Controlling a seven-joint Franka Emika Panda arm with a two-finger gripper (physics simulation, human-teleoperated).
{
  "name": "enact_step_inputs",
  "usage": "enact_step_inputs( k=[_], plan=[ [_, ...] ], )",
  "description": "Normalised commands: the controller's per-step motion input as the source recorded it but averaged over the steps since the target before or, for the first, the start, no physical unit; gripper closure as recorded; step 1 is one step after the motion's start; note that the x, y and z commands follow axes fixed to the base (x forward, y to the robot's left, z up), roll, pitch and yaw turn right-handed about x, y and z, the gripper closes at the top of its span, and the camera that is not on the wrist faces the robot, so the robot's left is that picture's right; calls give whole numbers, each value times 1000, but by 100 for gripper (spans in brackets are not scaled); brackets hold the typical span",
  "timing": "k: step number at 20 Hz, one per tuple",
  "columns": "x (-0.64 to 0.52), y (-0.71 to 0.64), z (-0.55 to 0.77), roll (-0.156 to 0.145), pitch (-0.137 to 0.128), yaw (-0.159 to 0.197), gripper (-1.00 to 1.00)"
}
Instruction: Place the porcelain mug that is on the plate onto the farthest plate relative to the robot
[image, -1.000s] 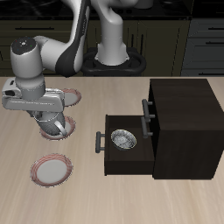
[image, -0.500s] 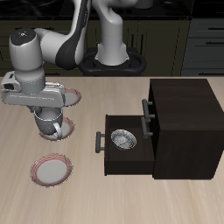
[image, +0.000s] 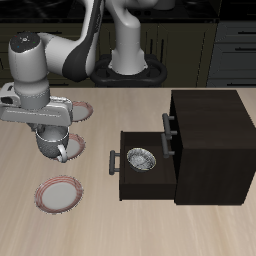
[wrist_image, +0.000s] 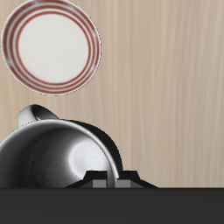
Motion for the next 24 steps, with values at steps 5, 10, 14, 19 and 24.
enact_step_inputs(
  k=[5,10,14,19,24],
  plan=[
    [315,-16,241,-16,-7,-17,100],
    [229,62,237,-10,-15,-2,100],
    [298,68,299,-6,-25,-5,100],
    [261,-10,275,-34,-23,13,100],
    [232,-123,222,-23,-37,2,100]
  ],
)
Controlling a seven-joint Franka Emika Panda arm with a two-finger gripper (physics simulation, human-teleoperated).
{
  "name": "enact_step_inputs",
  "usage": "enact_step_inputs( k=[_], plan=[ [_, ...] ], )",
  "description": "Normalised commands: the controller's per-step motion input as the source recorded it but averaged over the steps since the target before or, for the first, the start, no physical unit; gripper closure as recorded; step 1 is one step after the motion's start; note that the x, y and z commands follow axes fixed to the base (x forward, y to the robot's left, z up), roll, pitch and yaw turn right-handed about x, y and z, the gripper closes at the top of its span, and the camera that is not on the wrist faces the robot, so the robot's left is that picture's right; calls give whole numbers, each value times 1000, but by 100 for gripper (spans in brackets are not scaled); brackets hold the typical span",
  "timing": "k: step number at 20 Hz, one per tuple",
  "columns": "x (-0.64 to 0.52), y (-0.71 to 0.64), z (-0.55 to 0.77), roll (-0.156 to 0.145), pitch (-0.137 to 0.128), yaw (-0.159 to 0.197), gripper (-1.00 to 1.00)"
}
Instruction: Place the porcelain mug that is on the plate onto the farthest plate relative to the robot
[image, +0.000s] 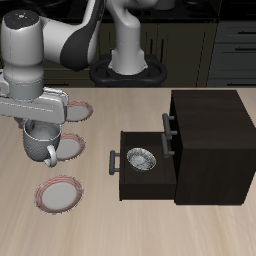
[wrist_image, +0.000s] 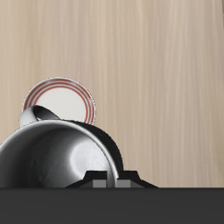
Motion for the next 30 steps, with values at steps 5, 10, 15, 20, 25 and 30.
enact_step_inputs(
  k=[5,10,15,20,25,30],
  plan=[
    [291,-34,121,-6,-94,35,100],
    [119,148,32,28,-61,21,100],
    [178,102,-100,3,-54,22,100],
    [102,71,-130,26,-5,-16,100],
    [103,102,-106,13,-17,19,100],
    [69,248,-292,37,22,10,100]
  ],
)
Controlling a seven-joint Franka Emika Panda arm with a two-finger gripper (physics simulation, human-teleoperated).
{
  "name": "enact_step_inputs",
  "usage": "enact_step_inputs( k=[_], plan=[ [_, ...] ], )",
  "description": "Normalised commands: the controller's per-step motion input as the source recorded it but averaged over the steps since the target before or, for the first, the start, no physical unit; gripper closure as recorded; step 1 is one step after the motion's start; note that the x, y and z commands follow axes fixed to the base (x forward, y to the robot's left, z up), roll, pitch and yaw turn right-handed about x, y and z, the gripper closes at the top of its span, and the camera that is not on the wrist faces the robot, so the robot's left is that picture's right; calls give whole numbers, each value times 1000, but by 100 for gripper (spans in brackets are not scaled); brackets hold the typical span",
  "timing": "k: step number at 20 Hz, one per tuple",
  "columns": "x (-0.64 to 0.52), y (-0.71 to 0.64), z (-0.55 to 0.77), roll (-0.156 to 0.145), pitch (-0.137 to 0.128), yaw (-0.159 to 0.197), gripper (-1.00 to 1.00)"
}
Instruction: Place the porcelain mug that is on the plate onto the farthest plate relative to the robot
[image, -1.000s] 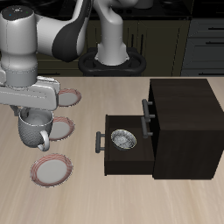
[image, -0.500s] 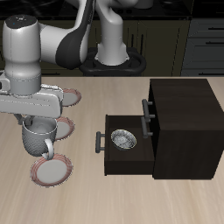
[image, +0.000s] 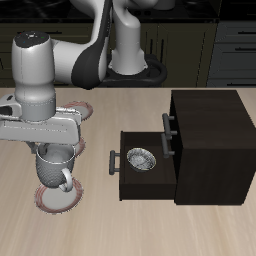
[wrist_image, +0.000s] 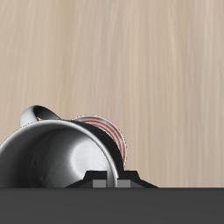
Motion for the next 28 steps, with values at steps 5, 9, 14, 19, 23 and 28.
enact_step_inputs(
  k=[5,9,14,19,23,28],
  plan=[
    [44,37,-148,8,10,-2,100],
    [94,-97,-183,-11,-3,10,100],
    [68,51,-349,15,34,0,100],
    [-23,167,-299,36,32,8,100],
    [79,-58,-294,-13,16,10,100],
    [-3,-171,-230,-101,30,-44,-100]
  ],
)
